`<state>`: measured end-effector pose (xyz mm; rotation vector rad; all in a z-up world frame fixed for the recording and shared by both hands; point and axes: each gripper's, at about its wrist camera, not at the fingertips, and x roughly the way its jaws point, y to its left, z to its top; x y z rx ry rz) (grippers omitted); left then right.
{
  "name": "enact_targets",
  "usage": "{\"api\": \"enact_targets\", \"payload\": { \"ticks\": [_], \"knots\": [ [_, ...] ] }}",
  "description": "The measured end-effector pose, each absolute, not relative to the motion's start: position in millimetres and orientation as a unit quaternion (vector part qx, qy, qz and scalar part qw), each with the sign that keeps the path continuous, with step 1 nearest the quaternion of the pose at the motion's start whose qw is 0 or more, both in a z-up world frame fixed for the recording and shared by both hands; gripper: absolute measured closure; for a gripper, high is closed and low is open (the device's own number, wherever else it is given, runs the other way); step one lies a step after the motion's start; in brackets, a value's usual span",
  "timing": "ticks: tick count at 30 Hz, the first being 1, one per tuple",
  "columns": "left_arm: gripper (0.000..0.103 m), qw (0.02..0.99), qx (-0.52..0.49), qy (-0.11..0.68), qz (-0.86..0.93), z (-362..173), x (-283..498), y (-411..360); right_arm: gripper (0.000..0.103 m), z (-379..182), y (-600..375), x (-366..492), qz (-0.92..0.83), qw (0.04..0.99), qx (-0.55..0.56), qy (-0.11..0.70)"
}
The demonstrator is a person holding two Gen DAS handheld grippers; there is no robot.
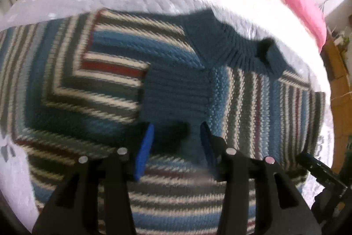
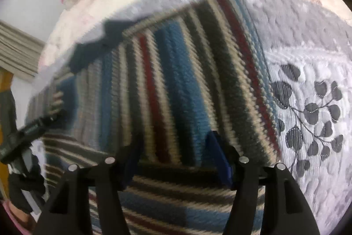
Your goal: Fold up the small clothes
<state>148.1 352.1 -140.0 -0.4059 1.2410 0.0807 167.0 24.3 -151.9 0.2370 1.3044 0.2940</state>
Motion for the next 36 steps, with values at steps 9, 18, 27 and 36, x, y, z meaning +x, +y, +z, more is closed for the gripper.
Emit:
{"api": "enact_targets", "payload": {
  "ticks": [9,18,27,36],
  "knots": [
    [0.05,0.79,-0.203,0.564,0.129,-115,64,470,0.04,-130,78,150,0.179,0.779,0.1,0.593],
    [0.05,0.754,-0.305,0.539,0.219,-122,6,606,0.04,-149,128,143,0.195,0.764,0.087,0.609],
    [0.05,0.745,-0.432,0.456,0.225,-131,0,690,0.04,-154,142,149,0.178,0.769,0.074,0.61],
    [0.05,0.741,-0.492,0.405,0.211,-138,12,740,0.04,-158,151,158,0.158,0.772,0.056,0.614]
  ]
}}
